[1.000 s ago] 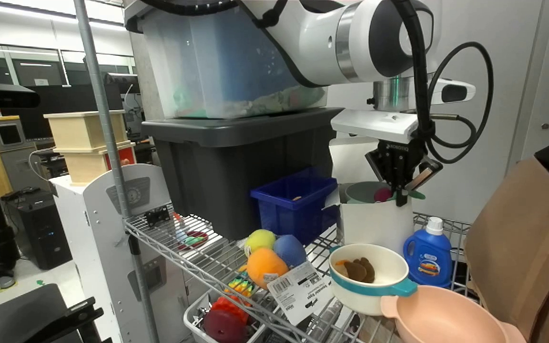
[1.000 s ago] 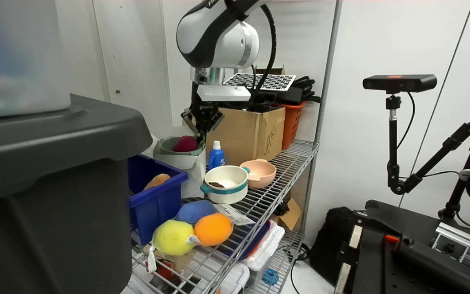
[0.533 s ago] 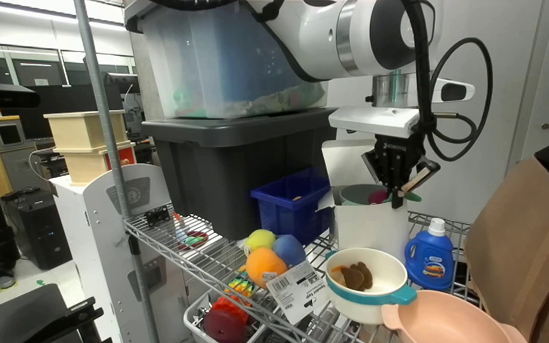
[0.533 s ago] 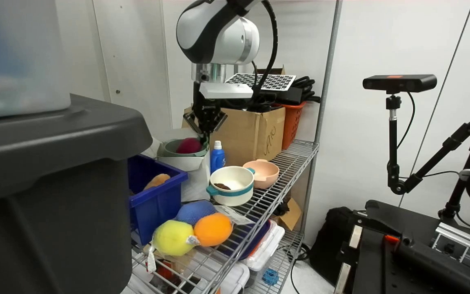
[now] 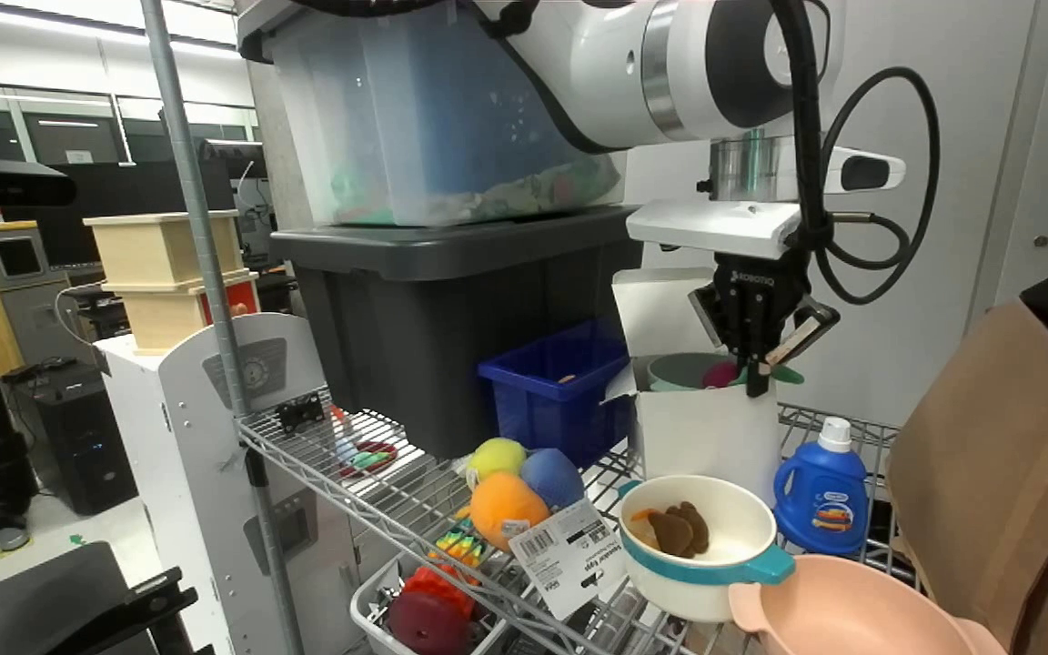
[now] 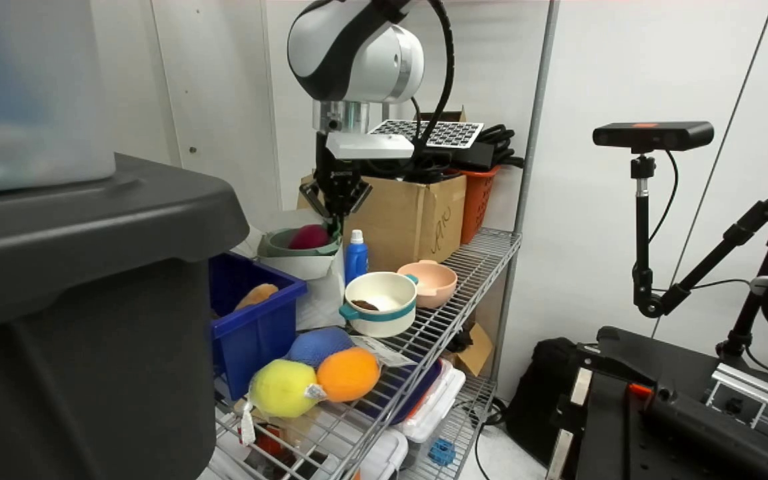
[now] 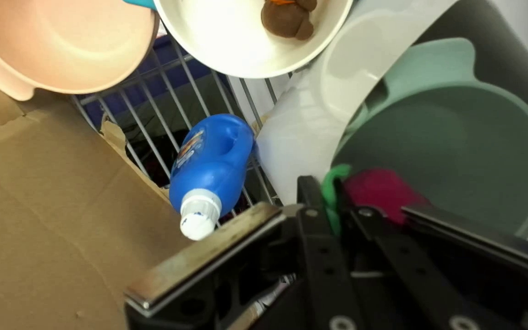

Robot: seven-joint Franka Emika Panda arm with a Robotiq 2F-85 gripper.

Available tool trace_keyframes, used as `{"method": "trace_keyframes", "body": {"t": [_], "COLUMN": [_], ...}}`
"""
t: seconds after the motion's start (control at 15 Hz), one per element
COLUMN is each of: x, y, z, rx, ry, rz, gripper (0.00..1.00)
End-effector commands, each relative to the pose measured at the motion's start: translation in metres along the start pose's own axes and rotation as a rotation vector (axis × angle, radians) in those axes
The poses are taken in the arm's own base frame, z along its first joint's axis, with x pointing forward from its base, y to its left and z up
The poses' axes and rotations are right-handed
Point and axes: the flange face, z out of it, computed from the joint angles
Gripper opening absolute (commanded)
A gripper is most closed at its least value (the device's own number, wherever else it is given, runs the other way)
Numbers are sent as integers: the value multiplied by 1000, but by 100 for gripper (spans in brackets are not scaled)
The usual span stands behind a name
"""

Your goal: Put the beetroot plushy in the pink bowl

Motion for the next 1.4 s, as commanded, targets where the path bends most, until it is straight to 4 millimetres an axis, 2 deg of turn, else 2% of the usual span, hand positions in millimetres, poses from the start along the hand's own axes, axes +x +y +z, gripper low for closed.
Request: {"method": "trace_keyframes", "body": {"t": [0.0,0.4,0.47,0.53,0.67,1.0,1.13,1.33], "x": [2,4,4,4,4,6,7,8], "y": [2,5,6,6,5,5,5,6], "z": [-12,-17,-18,-18,-18,-22,-23,-33], "rx": [-10,-8,-9,-9,-7,-4,-2,4], "ry": [6,11,11,11,12,18,22,29], "rz": [-20,-21,-20,-21,-22,-21,-21,-19], "gripper": [40,82,71,45,43,4,0,1]}}
